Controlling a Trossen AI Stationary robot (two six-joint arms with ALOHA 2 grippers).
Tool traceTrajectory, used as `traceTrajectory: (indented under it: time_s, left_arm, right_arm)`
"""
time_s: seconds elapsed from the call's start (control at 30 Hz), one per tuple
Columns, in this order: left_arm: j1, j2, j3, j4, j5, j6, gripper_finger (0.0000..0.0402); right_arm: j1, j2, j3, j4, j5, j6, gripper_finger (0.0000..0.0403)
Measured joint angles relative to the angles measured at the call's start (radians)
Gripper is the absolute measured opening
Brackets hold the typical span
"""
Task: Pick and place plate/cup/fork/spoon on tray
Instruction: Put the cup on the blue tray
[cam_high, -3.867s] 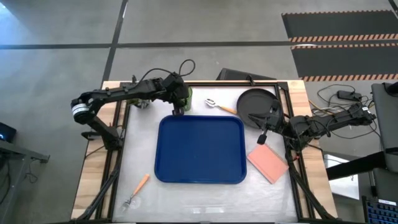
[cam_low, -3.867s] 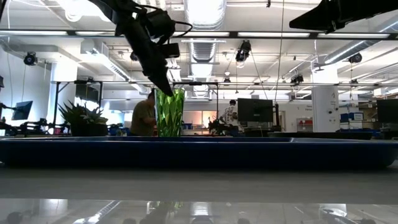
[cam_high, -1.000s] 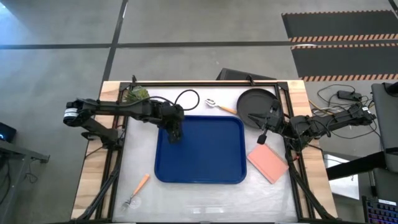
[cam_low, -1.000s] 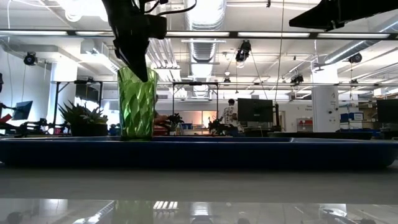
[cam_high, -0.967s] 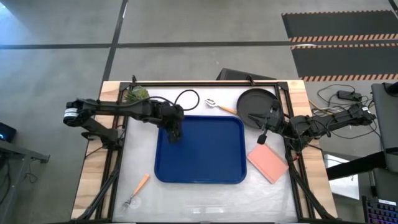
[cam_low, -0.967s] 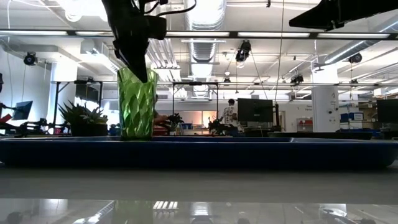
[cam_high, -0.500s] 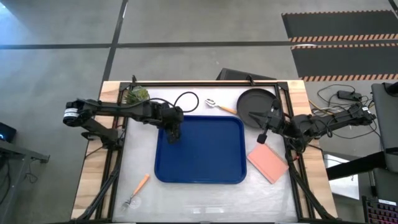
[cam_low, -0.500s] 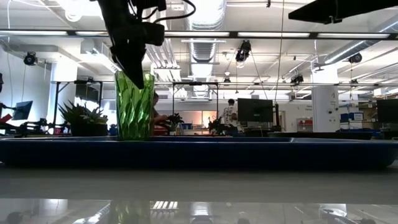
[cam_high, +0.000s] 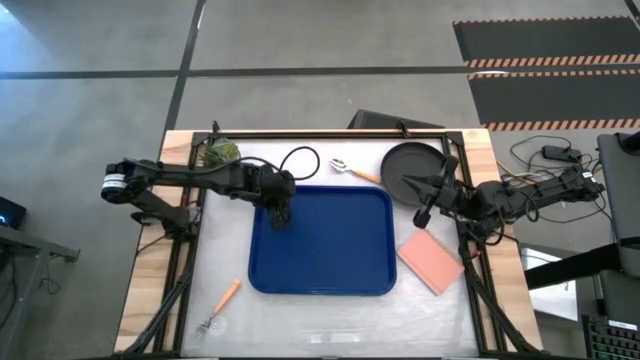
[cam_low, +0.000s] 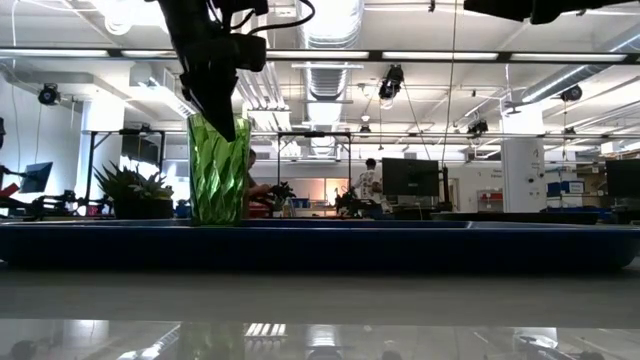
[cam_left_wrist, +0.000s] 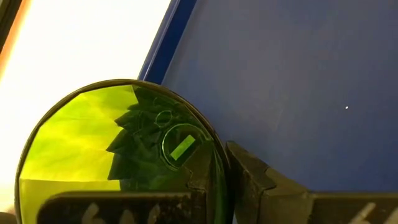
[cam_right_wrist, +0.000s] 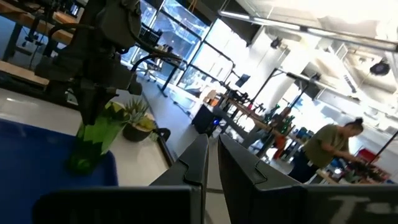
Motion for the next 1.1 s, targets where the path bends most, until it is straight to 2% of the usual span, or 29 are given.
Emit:
traceTrajectory:
  time_s: [0.83,0.93,1.1]
  left_arm:
    - [0.000,0.000,0.000,0.002,0.000,-0.002,0.0024]
    - [0.000,0.000,0.000,0.002,0.000,-0.002,0.0037]
    - [0.000,0.000,0.000,0.002,0.000,-0.002,0.0083]
  right_arm:
    - [0.000,0.000,0.000,0.009,-0.002,-0.021,0.0027]
    - [0.000,0.000,0.000,0.009,-0.002,-0.020,0.0027]
    - [0.000,0.000,0.000,0.009,-0.002,-0.021,0.0027]
